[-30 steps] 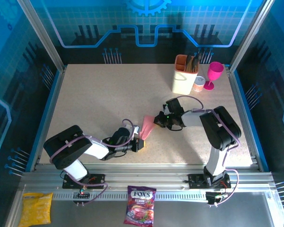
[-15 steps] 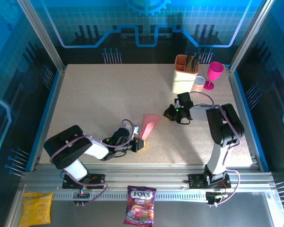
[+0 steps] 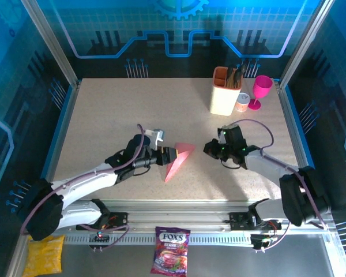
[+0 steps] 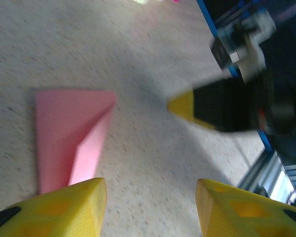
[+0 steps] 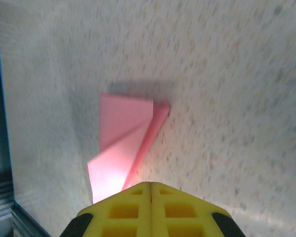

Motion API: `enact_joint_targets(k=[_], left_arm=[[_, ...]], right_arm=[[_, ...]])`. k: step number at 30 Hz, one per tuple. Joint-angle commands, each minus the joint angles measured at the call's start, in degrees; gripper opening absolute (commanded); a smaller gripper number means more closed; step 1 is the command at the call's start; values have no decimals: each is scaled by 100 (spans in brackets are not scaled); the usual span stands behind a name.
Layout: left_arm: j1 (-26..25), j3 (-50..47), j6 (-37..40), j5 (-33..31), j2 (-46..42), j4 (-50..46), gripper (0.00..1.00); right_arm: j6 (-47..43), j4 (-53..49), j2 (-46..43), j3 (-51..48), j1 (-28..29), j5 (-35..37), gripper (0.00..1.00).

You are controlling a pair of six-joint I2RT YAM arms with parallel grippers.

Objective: Fold a paper plane with a square sheet of paper (pick it up from the middle)
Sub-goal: Fold the wing for the fifth time at the center of the table, then turn over a paper plane at the center of the table.

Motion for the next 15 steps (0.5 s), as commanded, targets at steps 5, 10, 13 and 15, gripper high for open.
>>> enact_joint_targets(k=[5,10,13,15], left_arm=[[730,923,427,797,1539,-916,51],[919,1691,668,1004,2602,-1082,49],[948,2179,786,1117,3098,-1277,47],[957,2422,843,1098,3369,-1418,46]], right_arm=[[290,128,-251,-422,772,429,0],[364,549,225,-407,929,395,0],[352,721,515,-345,946,339,0],[385,869,693,-307,957,284,0]])
